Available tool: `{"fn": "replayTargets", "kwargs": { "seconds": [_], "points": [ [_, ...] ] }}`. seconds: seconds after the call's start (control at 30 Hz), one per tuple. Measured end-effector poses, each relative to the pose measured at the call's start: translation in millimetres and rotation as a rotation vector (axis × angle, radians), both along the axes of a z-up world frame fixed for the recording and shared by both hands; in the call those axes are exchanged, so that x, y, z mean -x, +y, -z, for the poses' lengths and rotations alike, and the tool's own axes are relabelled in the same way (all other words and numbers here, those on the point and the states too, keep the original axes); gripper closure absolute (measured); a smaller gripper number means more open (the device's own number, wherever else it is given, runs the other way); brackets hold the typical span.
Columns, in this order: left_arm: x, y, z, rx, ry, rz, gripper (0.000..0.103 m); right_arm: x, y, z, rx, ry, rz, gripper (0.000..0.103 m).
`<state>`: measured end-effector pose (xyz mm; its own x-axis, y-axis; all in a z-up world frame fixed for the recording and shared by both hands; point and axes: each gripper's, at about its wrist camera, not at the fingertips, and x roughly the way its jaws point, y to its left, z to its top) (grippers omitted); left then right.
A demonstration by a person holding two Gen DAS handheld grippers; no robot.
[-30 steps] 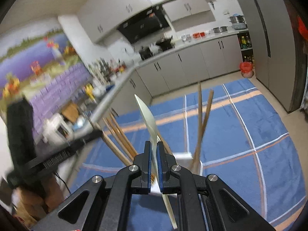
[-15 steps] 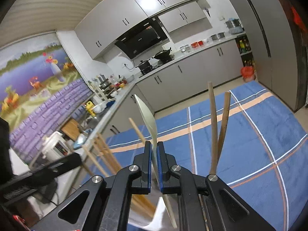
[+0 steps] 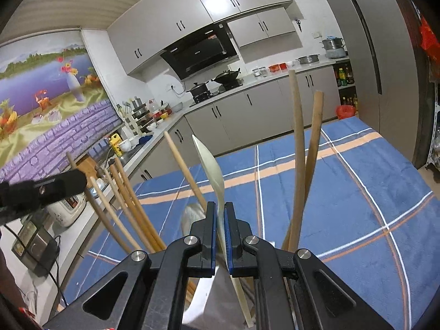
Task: Organize utensils
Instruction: 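Lower the white spoon into the holder compartment with the right tool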
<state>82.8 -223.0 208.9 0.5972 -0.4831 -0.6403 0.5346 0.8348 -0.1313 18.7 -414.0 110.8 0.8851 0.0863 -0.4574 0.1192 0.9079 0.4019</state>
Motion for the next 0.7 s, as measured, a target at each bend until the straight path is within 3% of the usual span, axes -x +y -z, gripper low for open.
{"fn": "replayTargets", "kwargs": {
  "seconds": [0.47, 0.7],
  "points": [
    [9.5, -6.4, 1.4, -0.085, -0.076, -0.056, 0.097, 19.5, 4.3, 12.0, 0.018, 0.062, 0.014, 0.097],
    [9.5, -7.0, 2.0, -0.088, -0.080, -0.057, 0.097, 21.2, 4.3, 14.1, 0.023, 0.086, 0.025, 0.097]
  ]
}}
